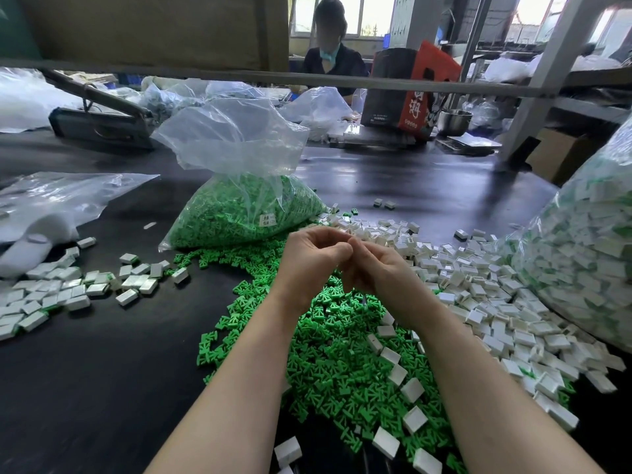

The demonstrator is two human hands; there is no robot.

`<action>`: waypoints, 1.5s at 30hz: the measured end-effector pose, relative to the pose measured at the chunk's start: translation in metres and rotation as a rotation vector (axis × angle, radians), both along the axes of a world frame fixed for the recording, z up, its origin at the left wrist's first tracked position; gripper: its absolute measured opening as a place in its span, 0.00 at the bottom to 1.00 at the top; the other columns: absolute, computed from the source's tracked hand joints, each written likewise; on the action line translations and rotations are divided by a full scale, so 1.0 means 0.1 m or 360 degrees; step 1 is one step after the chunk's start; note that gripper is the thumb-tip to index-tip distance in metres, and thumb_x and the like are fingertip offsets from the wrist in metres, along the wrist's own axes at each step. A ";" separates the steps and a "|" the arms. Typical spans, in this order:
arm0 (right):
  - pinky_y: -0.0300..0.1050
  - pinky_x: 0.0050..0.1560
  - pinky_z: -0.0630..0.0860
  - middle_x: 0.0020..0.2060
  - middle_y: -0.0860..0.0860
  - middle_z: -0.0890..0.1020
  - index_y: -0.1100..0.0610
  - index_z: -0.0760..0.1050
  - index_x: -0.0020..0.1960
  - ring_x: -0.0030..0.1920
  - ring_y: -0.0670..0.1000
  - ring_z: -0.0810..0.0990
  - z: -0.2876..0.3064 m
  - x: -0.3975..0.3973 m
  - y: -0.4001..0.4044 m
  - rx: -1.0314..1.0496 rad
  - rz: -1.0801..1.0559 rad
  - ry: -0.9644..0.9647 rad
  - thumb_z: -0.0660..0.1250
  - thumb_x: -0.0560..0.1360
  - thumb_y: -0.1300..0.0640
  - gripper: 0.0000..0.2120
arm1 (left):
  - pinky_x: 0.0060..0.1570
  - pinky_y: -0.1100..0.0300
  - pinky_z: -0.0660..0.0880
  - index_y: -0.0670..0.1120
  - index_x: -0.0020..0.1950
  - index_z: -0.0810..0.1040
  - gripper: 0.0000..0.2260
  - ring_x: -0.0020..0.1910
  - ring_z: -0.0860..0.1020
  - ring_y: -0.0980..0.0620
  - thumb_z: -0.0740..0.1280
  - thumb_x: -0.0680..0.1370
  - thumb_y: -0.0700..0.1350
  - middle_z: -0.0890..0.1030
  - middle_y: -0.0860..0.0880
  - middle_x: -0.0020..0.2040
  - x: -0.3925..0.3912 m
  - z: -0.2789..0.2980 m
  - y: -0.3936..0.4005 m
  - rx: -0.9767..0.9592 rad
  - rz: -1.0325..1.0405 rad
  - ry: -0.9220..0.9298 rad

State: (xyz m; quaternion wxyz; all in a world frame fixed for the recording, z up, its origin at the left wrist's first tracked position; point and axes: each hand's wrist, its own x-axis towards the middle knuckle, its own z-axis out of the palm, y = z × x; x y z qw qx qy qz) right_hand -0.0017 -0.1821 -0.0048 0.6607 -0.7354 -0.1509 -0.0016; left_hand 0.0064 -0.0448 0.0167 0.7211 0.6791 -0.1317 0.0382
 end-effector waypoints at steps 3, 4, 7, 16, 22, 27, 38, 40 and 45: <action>0.39 0.30 0.67 0.28 0.49 0.75 0.62 0.75 0.43 0.29 0.47 0.72 0.01 -0.01 0.01 0.0012 -0.0027 -0.0043 0.60 0.77 0.44 0.20 | 0.34 0.67 0.75 0.40 0.40 0.81 0.08 0.30 0.78 0.59 0.66 0.74 0.29 0.81 0.52 0.29 0.02 -0.02 -0.01 -0.0037 0.0008 0.0012; 0.40 0.31 0.67 0.28 0.48 0.75 0.61 0.75 0.42 0.29 0.47 0.71 0.01 -0.01 0.01 0.0021 -0.0032 -0.0052 0.60 0.77 0.44 0.20 | 0.34 0.68 0.75 0.40 0.39 0.81 0.09 0.30 0.78 0.58 0.66 0.74 0.29 0.81 0.52 0.30 0.02 -0.02 -0.02 -0.0049 0.0004 0.0015; 0.43 0.32 0.67 0.27 0.47 0.74 0.61 0.75 0.40 0.29 0.48 0.71 0.01 -0.02 0.01 0.0012 -0.0052 -0.0079 0.61 0.77 0.45 0.19 | 0.32 0.68 0.75 0.40 0.38 0.80 0.09 0.28 0.78 0.57 0.65 0.73 0.28 0.79 0.50 0.28 0.01 -0.03 -0.02 -0.0109 -0.0025 0.0036; 0.37 0.30 0.68 0.27 0.44 0.74 0.54 0.77 0.38 0.29 0.44 0.69 -0.02 -0.01 0.01 0.0009 -0.0095 -0.0147 0.60 0.81 0.51 0.16 | 0.34 0.69 0.74 0.42 0.36 0.80 0.10 0.28 0.77 0.59 0.66 0.73 0.29 0.79 0.52 0.27 0.01 -0.05 -0.04 -0.0144 -0.0021 0.0065; 0.37 0.30 0.68 0.28 0.45 0.74 0.56 0.78 0.40 0.29 0.45 0.69 -0.04 0.02 -0.01 -0.0027 -0.0084 -0.0147 0.60 0.81 0.50 0.16 | 0.35 0.70 0.74 0.41 0.37 0.80 0.10 0.29 0.77 0.59 0.66 0.73 0.29 0.79 0.52 0.27 0.00 -0.05 -0.03 -0.0116 -0.0033 0.0079; 0.38 0.28 0.66 0.27 0.47 0.73 0.57 0.75 0.38 0.28 0.46 0.69 -0.06 0.03 0.05 0.0056 -0.0085 -0.0081 0.60 0.77 0.41 0.21 | 0.34 0.68 0.74 0.39 0.39 0.79 0.07 0.28 0.76 0.59 0.65 0.75 0.31 0.78 0.52 0.28 0.03 -0.04 0.00 -0.0101 -0.0043 0.0085; 0.35 0.25 0.66 0.24 0.46 0.74 0.56 0.77 0.37 0.23 0.43 0.68 0.01 0.06 -0.01 -0.0478 -0.0383 -0.0172 0.59 0.82 0.49 0.18 | 0.40 0.60 0.77 0.47 0.45 0.80 0.01 0.44 0.82 0.49 0.71 0.75 0.42 0.83 0.47 0.43 0.24 -0.13 0.73 0.0664 0.0447 0.0133; 0.38 0.27 0.67 0.25 0.45 0.74 0.55 0.76 0.38 0.25 0.45 0.70 0.02 0.06 -0.05 -0.0562 -0.0458 -0.0173 0.61 0.82 0.53 0.15 | 0.44 0.52 0.79 0.46 0.45 0.81 0.01 0.45 0.81 0.46 0.70 0.74 0.41 0.83 0.47 0.43 0.28 -0.17 1.00 0.0926 0.0732 0.0160; 0.42 0.30 0.68 0.27 0.48 0.76 0.55 0.77 0.40 0.27 0.49 0.71 0.04 0.07 -0.13 -0.0717 -0.0624 -0.0177 0.62 0.82 0.54 0.13 | 0.48 0.52 0.75 0.45 0.49 0.83 0.06 0.51 0.79 0.39 0.70 0.72 0.41 0.83 0.41 0.49 0.24 -0.28 1.37 0.1270 0.1262 0.0368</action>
